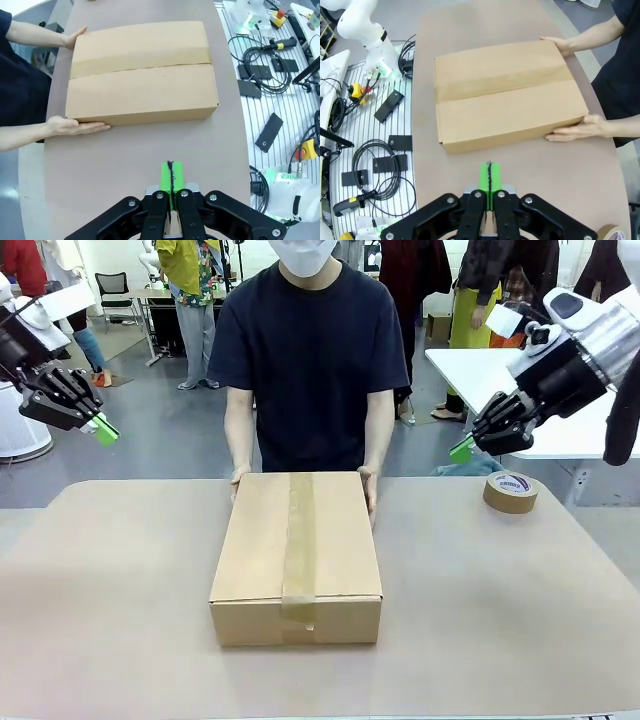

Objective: Wrap the clocks to prevent damage.
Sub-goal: After the human seals the box with tape, release both hands from the side flaps of the Package Box.

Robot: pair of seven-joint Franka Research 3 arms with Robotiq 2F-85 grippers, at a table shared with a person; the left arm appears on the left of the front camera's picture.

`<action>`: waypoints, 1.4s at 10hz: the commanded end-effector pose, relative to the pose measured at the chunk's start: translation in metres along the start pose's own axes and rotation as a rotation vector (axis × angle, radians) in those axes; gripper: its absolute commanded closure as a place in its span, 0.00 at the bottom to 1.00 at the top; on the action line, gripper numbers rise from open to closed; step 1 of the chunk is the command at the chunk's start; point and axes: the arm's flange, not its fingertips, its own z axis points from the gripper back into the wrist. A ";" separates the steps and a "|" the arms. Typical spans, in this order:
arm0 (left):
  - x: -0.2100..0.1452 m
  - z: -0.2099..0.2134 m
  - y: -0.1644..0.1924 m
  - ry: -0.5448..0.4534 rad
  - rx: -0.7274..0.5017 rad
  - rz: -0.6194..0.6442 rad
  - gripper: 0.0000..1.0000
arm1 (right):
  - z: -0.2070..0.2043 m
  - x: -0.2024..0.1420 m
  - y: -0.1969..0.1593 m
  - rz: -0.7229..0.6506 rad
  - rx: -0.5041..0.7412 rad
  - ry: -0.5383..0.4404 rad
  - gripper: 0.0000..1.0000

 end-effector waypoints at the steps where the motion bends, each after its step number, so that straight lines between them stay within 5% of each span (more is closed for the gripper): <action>1: 0.003 0.002 0.001 -0.010 -0.006 0.005 1.00 | 0.004 0.003 0.004 -0.013 -0.019 -0.004 0.99; 14: 0.003 0.002 0.001 -0.010 -0.006 0.005 1.00 | 0.004 0.003 0.004 -0.013 -0.019 -0.004 0.99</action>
